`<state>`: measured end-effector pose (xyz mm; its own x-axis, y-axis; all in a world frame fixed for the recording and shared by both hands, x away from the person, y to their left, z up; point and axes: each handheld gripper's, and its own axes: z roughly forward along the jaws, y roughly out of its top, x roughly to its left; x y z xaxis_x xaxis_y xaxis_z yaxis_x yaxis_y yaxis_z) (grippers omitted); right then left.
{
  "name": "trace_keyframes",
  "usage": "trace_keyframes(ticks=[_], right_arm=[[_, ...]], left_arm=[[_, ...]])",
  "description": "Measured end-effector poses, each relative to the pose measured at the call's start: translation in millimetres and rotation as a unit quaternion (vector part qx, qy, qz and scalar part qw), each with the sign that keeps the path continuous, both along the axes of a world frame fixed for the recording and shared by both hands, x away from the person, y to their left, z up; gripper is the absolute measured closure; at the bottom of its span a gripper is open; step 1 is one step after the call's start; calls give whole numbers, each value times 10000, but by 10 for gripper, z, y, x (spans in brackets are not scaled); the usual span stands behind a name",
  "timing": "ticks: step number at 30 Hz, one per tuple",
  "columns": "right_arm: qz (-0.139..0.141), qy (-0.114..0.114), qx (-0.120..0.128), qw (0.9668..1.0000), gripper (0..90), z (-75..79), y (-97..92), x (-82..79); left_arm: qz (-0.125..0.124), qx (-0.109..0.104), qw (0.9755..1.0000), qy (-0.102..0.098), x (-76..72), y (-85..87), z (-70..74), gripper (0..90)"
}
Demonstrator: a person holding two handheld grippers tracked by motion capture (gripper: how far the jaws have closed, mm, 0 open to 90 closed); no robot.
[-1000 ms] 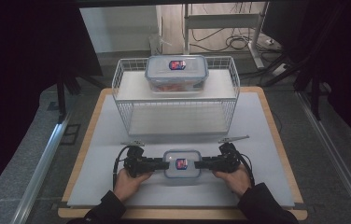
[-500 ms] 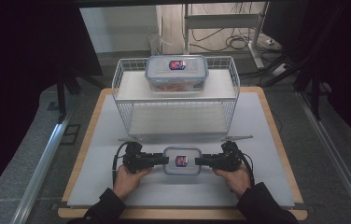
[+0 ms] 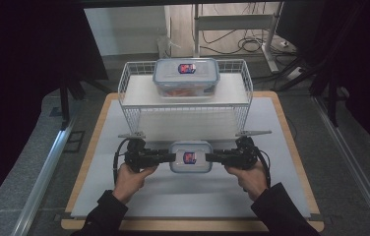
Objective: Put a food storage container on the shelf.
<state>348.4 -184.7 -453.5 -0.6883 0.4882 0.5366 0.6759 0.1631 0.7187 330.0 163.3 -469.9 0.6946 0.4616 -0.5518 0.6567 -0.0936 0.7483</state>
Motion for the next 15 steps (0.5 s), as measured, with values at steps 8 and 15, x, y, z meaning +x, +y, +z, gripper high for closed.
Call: trace_keyframes(ticks=[8, 15], right_arm=[[-28, -177, 202, 9996, 580, 328, -12, 139], [-67, -253, 235, 9994, 578, 494, -3, 208]], left_arm=[[24, -121, 9998, -161, 89, 19, 254, 575], [82, -111, 9996, -262, 166, 21, 460, 576]])
